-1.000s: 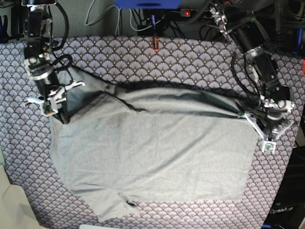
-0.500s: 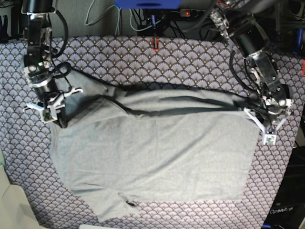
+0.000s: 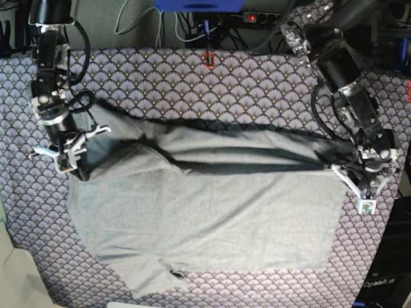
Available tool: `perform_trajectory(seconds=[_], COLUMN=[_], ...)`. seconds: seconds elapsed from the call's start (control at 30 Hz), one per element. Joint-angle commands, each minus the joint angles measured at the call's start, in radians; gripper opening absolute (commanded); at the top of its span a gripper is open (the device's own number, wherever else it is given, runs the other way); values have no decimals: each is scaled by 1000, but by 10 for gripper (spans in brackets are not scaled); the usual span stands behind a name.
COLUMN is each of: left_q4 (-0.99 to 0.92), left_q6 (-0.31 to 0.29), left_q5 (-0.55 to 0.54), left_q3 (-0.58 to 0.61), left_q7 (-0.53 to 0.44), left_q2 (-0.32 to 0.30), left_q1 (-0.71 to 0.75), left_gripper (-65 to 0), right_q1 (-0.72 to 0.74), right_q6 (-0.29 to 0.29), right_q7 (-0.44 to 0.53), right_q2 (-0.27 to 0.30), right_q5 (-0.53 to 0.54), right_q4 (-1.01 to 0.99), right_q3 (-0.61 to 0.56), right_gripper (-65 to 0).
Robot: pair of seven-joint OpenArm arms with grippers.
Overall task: Fold the T-shirt properly
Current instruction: 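Lift both grippers and fold the shoulder edge over toward the hem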
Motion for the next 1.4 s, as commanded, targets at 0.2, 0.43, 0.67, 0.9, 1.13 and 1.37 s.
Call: perform_trajectory(seconds=[0.2,0.43,0.67,0.9,1.13,1.37], left_q4=[-29,-89,-90,-90,-90,-90], left_q6=[5,5,5,5,5,5], left_q5=[-5,-5,-8,-11,-6,-8], left_q3=[-1,-4,2,2,2,2], left_q7=[-17,-58,-92,-92,-92,-92], left_q2=[-41,-62,-56,-56,-56,-56], left_q1=[-27,-47,-47,-47,-47,-49], left_gripper=[-650,-650,-650,-650,-650,-650], right_q1=[24,72,94,100,98,100], right_q6=[0,0,2,2,2,2], right_q7=[23,23,23,25,23,23], right_q2=[9,9,-5,-5,-3,0], right_q5=[5,-24,-50,-50,-50,-52], right_q4=[17,-45,-49,-87,-85,-85], right_q3=[0,-1,-1,-1,-1,-1], right_gripper=[-650,-650,-650,-650,-650,-650])
